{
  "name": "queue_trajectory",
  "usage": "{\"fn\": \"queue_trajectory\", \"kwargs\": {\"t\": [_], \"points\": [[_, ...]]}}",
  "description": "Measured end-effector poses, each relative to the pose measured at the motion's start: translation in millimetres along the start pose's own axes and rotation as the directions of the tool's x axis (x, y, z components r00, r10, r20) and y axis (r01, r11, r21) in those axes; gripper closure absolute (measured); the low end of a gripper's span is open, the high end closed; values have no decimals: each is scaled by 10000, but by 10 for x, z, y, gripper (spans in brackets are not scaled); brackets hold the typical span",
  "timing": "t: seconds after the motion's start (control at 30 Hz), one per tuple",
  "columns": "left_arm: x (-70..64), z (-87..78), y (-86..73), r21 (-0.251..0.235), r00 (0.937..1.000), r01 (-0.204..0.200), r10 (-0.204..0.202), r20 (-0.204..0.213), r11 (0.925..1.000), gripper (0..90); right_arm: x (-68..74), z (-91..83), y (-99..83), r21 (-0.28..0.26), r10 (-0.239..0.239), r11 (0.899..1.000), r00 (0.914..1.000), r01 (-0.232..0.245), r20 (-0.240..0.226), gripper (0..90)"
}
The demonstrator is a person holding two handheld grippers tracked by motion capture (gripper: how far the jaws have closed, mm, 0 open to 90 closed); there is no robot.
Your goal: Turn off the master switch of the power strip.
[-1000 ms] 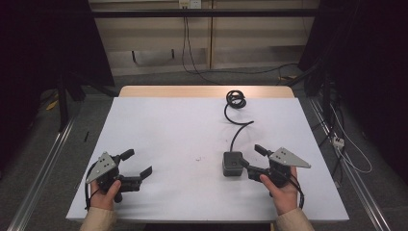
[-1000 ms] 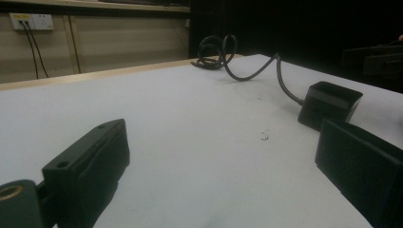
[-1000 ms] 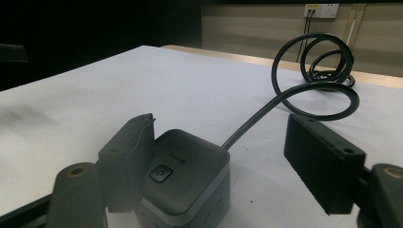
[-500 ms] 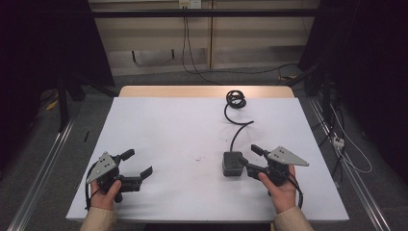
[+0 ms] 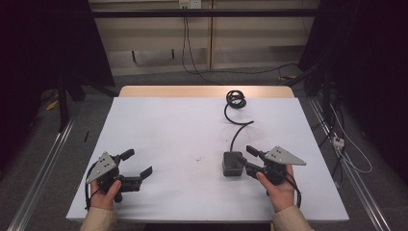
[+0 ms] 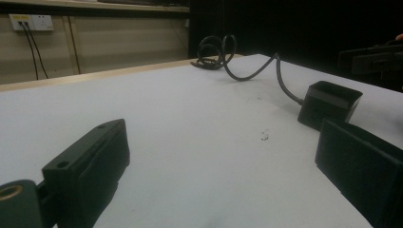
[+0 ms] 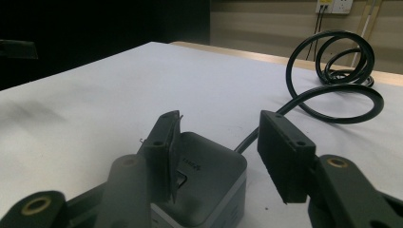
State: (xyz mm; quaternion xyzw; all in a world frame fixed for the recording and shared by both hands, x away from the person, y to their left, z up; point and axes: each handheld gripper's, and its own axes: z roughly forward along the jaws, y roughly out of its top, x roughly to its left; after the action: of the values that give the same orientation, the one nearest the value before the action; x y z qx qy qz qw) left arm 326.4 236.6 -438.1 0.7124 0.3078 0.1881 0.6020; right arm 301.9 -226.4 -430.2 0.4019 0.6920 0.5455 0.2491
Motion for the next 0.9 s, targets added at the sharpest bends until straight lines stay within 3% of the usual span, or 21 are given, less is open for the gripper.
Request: {"fn": "queue_trajectory", "kwargs": {"t": [0.53, 0.9], "points": [[4, 0, 0, 0, 10000, -43, 43, 12, 10000, 40, 30, 43, 3, 249, 35, 9997, 9992, -25, -390, 643], [5, -2, 1, -9, 10000, -40, 40, 13, 10000, 40, 36, 64, 2, 355, 70, 9994, 9989, -54, -462, 684]]}}
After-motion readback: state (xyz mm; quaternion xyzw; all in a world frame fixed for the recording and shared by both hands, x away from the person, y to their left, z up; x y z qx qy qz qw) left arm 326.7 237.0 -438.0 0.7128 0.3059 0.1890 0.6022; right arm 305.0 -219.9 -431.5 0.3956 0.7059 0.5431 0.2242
